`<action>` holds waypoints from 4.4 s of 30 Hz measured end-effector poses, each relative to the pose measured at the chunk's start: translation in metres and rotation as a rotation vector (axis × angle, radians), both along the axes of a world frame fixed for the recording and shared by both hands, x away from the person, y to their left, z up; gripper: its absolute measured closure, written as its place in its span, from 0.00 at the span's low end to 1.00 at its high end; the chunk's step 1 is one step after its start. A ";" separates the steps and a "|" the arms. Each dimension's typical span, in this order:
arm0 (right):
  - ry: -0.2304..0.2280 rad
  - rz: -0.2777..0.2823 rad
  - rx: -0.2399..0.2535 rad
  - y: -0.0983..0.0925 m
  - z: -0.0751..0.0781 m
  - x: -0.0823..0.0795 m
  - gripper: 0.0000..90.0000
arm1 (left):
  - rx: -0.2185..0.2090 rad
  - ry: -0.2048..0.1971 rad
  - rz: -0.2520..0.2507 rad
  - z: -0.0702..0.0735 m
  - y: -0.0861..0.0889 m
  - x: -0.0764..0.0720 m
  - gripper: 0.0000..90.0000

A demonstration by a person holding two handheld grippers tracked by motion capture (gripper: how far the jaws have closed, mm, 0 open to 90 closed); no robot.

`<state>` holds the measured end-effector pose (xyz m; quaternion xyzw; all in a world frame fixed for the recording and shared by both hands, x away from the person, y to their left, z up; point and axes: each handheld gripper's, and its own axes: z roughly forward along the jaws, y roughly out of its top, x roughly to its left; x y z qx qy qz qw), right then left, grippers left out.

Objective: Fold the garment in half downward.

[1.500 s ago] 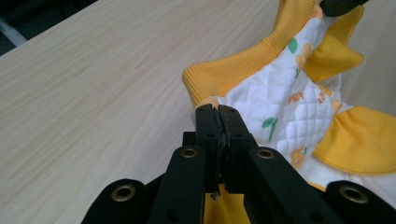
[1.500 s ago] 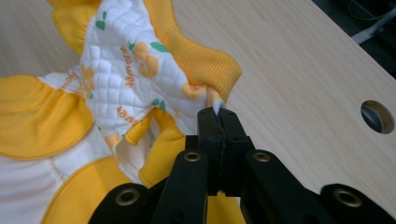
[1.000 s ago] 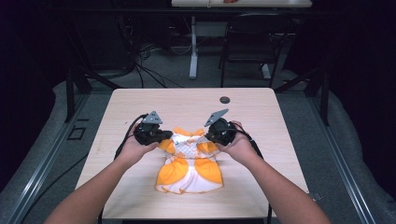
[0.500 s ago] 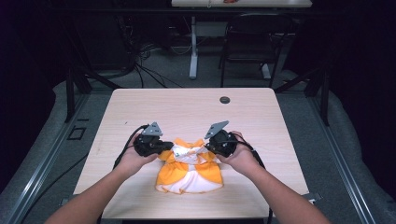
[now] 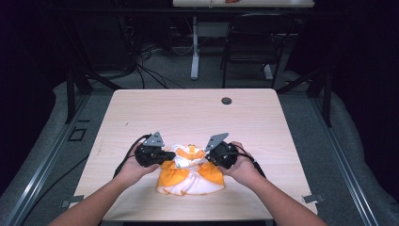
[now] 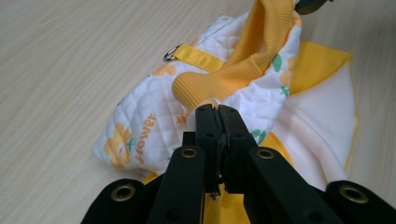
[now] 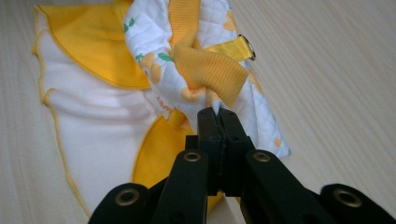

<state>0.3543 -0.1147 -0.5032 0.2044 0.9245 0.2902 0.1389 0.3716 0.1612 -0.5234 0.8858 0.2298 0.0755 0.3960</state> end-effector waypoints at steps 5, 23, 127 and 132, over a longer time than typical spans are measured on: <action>0.008 -0.008 0.013 -0.002 -0.008 -0.007 0.99 | 0.000 0.010 -0.009 -0.004 0.003 -0.005 0.97; 0.045 -0.019 0.078 -0.010 -0.035 -0.030 0.99 | -0.002 0.014 -0.063 -0.024 0.011 -0.037 0.96; 0.057 -0.222 0.128 -0.016 -0.060 0.020 0.67 | -0.074 -0.019 0.174 -0.052 -0.005 0.009 0.53; 0.052 -0.220 0.148 -0.016 -0.053 0.016 0.65 | -0.113 -0.003 0.183 -0.044 -0.004 0.007 0.54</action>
